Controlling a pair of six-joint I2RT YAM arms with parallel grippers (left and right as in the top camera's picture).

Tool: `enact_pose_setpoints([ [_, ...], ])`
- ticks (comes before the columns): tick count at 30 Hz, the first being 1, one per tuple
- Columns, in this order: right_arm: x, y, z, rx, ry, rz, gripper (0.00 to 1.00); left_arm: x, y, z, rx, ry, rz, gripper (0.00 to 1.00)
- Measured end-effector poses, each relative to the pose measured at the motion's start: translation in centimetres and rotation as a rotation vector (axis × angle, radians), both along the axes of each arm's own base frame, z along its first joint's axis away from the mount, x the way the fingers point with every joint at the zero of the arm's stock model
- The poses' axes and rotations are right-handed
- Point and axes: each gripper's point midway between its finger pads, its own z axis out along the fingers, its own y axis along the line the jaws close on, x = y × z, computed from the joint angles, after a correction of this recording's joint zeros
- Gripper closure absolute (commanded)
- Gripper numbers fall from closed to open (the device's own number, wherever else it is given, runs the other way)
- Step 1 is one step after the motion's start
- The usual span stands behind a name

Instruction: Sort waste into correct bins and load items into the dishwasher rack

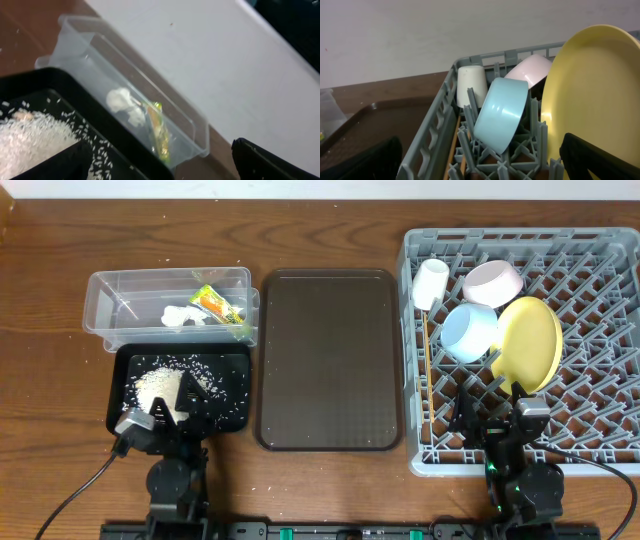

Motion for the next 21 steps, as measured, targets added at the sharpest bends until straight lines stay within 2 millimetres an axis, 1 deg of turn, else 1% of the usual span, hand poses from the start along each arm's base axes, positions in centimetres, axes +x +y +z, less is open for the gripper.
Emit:
enact_pose_setpoints([
  [6, 0.00, 0.00, 0.00, 0.000, 0.000, 0.000, 0.01, -0.05, 0.03, 0.16, 0.038, 0.003, -0.002, 0.08],
  [15, 0.00, 0.00, 0.00, 0.000, 0.000, 0.000, 0.01, -0.05, 0.02, 0.16, 0.048, 0.006, -0.003, 0.08],
  [18, 0.00, 0.00, 0.00, 0.000, 0.000, 0.000, 0.01, -0.04, -0.03, 0.15, 0.098, 0.020, -0.011, 0.08],
  [21, 0.00, 0.00, 0.00, 0.000, 0.000, 0.000, 0.01, 0.07, -0.48, 0.09, 0.226, 0.056, -0.049, 0.08],
])
